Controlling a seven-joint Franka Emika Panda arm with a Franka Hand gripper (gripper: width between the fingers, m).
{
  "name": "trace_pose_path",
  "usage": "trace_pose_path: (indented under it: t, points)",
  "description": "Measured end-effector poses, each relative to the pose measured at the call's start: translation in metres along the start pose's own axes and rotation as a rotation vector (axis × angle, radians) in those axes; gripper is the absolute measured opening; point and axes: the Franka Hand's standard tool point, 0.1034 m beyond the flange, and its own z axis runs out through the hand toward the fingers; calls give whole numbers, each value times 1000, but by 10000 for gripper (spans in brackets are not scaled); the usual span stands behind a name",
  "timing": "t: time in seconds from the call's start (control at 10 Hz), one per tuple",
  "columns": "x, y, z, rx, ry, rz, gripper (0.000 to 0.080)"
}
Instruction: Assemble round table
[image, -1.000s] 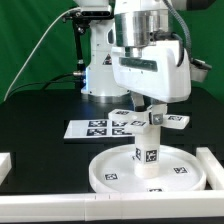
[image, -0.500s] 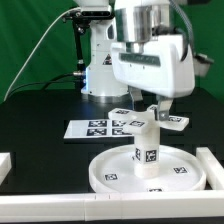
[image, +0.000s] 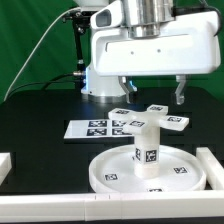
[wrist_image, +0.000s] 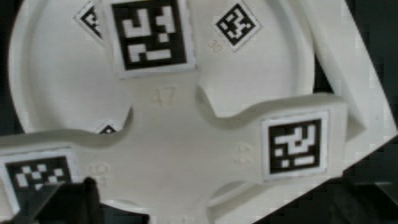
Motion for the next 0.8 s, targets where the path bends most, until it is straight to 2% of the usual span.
trace_pose_path:
  t: [0.4,0.6,0.8]
  points:
    - [0,2,1,-8,-1,-233,649]
    - [3,6,2,-68,-4,-641,649]
    - [4,8,2,-75,-5,-718,649]
